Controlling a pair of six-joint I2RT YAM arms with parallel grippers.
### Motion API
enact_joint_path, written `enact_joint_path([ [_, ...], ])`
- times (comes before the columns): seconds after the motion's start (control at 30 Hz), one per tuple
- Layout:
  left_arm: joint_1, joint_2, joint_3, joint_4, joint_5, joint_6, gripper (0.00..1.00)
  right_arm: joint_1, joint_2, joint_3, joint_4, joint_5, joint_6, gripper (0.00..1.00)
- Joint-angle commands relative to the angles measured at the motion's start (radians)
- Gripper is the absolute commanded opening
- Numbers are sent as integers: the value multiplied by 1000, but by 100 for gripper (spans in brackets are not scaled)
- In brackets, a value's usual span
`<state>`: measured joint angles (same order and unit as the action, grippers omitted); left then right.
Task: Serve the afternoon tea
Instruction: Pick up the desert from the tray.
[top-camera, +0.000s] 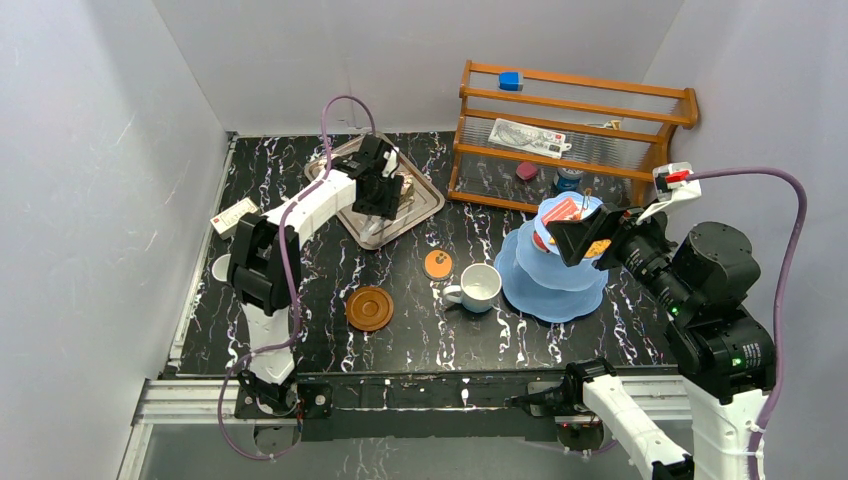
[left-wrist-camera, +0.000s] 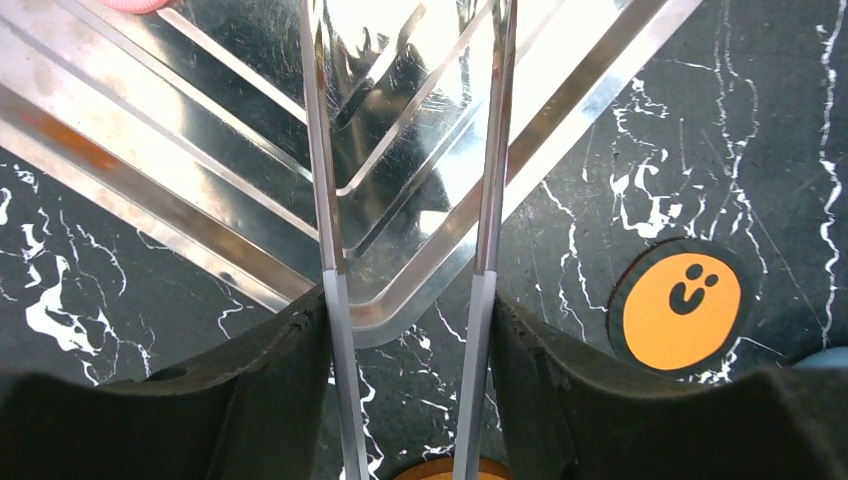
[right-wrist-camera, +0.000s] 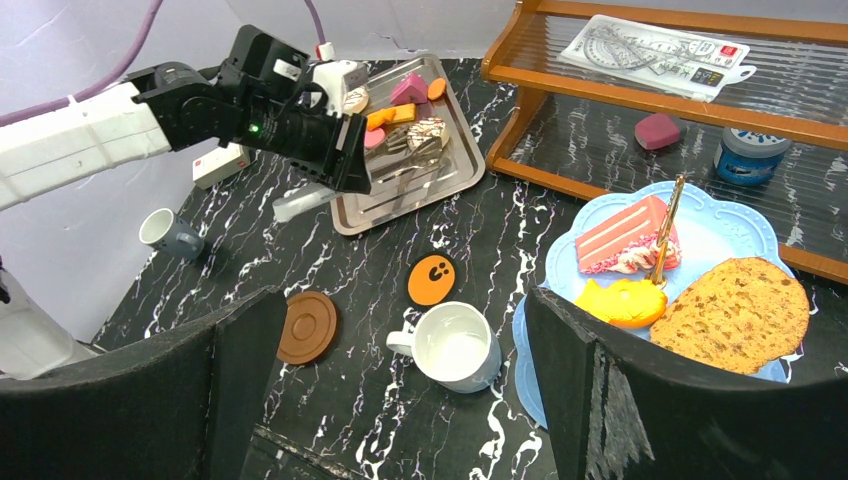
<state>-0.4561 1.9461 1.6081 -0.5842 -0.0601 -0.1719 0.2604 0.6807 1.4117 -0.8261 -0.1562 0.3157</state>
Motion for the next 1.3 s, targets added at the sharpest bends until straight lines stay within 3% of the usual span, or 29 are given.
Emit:
enact_joint_path([
  [0.0,0,6,40,31,-20,7,53,0,7,37,56,6,6,99],
  [0.37,0,31,54,61,-35,11,54,0,12,34,62,3,5,99],
  [0.63,0,27,66,57,-41,11,44,0,7,39,56,10,1,99],
  [1.27,-2,-227,-21,-7,-9,12,36,0,4,56,24,-7,5,99],
])
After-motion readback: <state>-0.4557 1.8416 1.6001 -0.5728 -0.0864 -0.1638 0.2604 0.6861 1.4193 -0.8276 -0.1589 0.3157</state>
